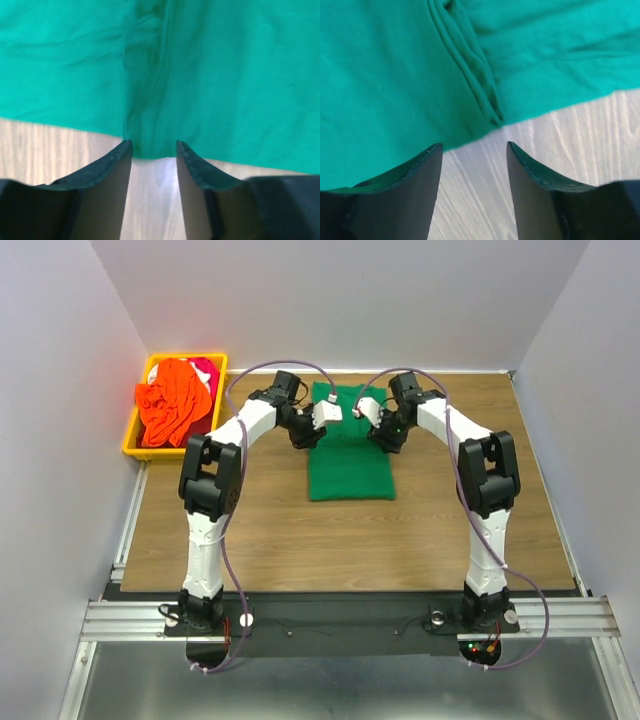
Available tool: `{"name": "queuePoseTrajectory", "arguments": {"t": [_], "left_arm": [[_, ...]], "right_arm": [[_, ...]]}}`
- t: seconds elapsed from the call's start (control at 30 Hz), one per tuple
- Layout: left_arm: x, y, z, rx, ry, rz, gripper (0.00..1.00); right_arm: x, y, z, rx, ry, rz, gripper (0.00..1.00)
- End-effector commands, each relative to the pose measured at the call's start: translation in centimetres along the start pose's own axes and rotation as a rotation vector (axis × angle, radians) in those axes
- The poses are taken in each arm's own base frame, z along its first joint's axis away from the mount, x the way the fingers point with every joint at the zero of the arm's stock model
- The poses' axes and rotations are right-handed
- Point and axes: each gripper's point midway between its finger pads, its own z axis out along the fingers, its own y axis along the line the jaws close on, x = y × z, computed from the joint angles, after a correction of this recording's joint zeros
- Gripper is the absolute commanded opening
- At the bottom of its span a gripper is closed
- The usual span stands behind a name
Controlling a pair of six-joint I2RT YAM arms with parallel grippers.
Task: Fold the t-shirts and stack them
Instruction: Fold the tshirt
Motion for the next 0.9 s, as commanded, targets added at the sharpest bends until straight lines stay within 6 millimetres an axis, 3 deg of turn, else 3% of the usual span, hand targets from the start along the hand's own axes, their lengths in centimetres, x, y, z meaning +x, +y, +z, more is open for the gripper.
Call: {"name": "queuePoseTrajectory", "arguments": {"t": [0.0,0.07,0.13,0.17,0.2,0.23,0.3,0.33,0.4,0.43,0.5,0.53,0.57,0.63,0.67,0.87], "left_arm": [[-3.5,5.3,-3.7,-0.177,-0.093,-0.020,0.54],[-4.1,6.1,-5.1,-0.216,-0.117,-0.047,0.54],[-5.2,5.8,-6.8,-0.238,-0.140,-0.045,0.54],[-4.2,4.5,-6.4,-0.211,-0.130,-0.068,0.54],[-5.2,3.9,-8.0,-0.228,-0.150,-0.047,0.54],[-5.0,2.9,-8.2,-0.216,-0.152,-0.045,0.54],[-3.3,-0.3,-7.4,-0.154,-0.132,-0.075,0.53],[-3.8,-1.2,-8.1,-0.154,-0.141,-0.065,0.53],[-2.1,-4.4,-6.9,-0.094,-0.110,-0.089,0.53],[-2.4,-5.4,-7.2,-0.090,-0.115,-0.080,0.53],[-0.9,-7.9,-6.0,-0.055,-0.089,-0.090,0.53],[-1.4,-8.9,-5.8,-0.050,-0.092,-0.067,0.54],[-0.4,-10.2,-5.2,-0.032,-0.067,-0.077,0.54],[-0.7,-11.6,-4.3,-0.013,-0.062,-0.043,0.56],[-0.3,-12.3,-3.8,-0.003,-0.048,-0.036,0.63],[-0.4,-13.9,-1.8,0.009,-0.026,0.023,0.65]], "right_arm": [[-1.5,-3.2,-3.3,0.107,-0.054,0.074,0.61],[-1.6,-3.7,-4.9,0.141,-0.066,0.111,0.71],[-1.7,-3.7,-6.1,0.153,-0.077,0.134,0.71],[-1.1,-2.5,-6.2,0.132,-0.071,0.145,0.71],[-2.0,-1.8,-7.7,0.127,-0.113,0.135,0.69],[-2.2,-0.8,-8.3,0.114,-0.129,0.144,0.67],[-1.7,2.0,-8.5,0.066,-0.130,0.157,0.62],[-1.6,3.4,-8.0,0.041,-0.118,0.150,0.56],[-0.6,6.0,-7.1,-0.015,-0.098,0.163,0.53],[-0.8,6.8,-6.9,-0.030,-0.100,0.162,0.51],[-1.0,8.0,-6.7,-0.055,-0.101,0.193,0.50],[-1.0,8.9,-6.3,-0.073,-0.098,0.199,0.50],[-1.1,9.3,-6.1,-0.081,-0.100,0.223,0.50],[-1.2,10.2,-5.7,-0.100,-0.097,0.231,0.52],[-0.8,10.8,-5.3,-0.116,-0.087,0.240,0.53],[0.4,13.1,-3.1,-0.127,-0.054,0.193,0.60]]}}
